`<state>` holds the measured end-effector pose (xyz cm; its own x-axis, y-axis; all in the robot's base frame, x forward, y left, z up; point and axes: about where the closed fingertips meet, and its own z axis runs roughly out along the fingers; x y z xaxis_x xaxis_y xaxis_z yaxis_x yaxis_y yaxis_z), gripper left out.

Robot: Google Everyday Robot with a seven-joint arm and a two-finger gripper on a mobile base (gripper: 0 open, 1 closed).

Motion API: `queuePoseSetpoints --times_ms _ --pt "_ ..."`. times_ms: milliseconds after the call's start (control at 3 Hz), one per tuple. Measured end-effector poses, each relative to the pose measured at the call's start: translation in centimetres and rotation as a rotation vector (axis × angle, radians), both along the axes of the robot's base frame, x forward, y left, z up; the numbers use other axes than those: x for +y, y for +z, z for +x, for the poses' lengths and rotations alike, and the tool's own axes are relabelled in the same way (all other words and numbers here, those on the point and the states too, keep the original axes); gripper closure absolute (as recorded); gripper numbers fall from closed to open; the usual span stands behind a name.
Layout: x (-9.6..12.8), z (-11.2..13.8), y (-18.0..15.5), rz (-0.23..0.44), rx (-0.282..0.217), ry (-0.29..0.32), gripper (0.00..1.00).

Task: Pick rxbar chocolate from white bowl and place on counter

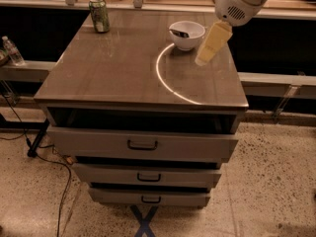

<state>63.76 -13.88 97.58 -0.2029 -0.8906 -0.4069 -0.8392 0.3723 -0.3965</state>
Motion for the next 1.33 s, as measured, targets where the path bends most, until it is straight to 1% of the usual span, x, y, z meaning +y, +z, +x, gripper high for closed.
queuePoseSetpoints --times_ms 333,667,1000,1333 --pt "0.8 1.7 -1.7 0.040 -0.002 -0.033 0.00" --pt "1.6 4.4 -3.4 0.098 -0.016 -0.077 0.00" --pt "2.7 7.3 -4.6 0.159 -0.042 -0.111 0.00" --pt "3.2 10.0 -5.2 0.223 -0.082 -0.140 0.00"
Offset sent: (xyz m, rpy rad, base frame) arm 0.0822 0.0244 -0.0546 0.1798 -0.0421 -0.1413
